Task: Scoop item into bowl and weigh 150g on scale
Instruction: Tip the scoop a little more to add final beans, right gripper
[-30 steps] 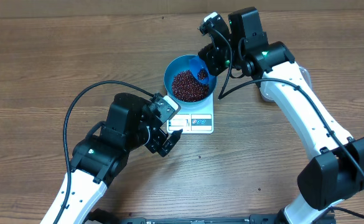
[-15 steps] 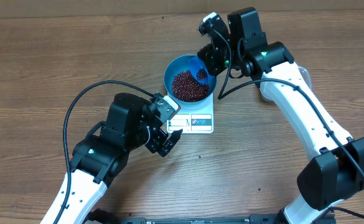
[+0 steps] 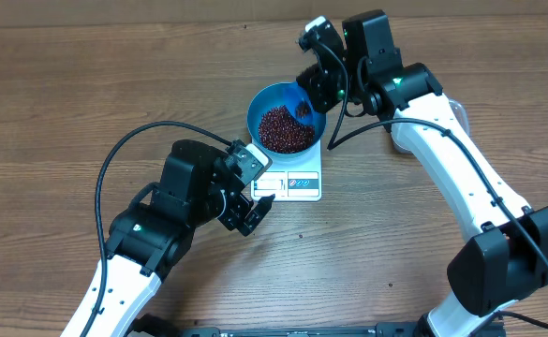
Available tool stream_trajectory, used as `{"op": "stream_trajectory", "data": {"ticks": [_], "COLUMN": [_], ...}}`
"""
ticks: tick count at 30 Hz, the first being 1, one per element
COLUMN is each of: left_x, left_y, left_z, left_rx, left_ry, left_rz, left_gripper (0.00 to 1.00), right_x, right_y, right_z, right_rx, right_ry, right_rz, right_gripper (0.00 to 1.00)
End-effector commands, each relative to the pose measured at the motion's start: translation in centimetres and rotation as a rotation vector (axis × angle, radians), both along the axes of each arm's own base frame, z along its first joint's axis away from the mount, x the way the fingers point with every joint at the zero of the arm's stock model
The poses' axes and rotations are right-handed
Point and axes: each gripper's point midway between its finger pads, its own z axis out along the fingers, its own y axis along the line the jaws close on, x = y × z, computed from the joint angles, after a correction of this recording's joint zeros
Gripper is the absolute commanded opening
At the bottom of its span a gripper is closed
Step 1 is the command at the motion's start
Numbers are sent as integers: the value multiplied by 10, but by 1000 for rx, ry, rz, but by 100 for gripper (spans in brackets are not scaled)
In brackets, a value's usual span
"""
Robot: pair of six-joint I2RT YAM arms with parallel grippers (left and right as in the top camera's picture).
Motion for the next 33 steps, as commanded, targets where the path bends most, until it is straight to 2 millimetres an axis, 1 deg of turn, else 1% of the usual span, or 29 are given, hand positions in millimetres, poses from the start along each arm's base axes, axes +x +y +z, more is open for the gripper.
{"op": "stream_trajectory", "data": {"ticks": [1, 5, 11, 16, 21, 27, 33], "left_x": [-2, -2, -2, -2, -2, -2, -2], "left_y": [0, 0, 0, 0, 0, 0, 0], "left_z": [2, 2, 2, 2, 2, 2, 2], "left_rx": [-8, -8, -8, -8, -8, -8, -8], "left_ry": [-6, -6, -6, -6, -6, -6, -6], "left_rz": [-12, -12, -12, -12, -12, -12, -12], "left_gripper": [100, 100, 99, 99, 100, 100, 99], "right_x": [-1, 3, 0, 8, -1, 7, 5], "right_y": [0, 2, 1, 4, 0, 3, 3], "right_z": [2, 6, 3, 12, 2, 10, 8], "right_rx": [-5, 5, -2, 18, -4, 12, 10], "right_ry": [-6, -30, -13, -62, -6, -53, -43], "right_rz": [-2, -2, -2, -2, -2, 0, -3], "right_gripper": [4, 4, 4, 4, 4, 4, 4]}}
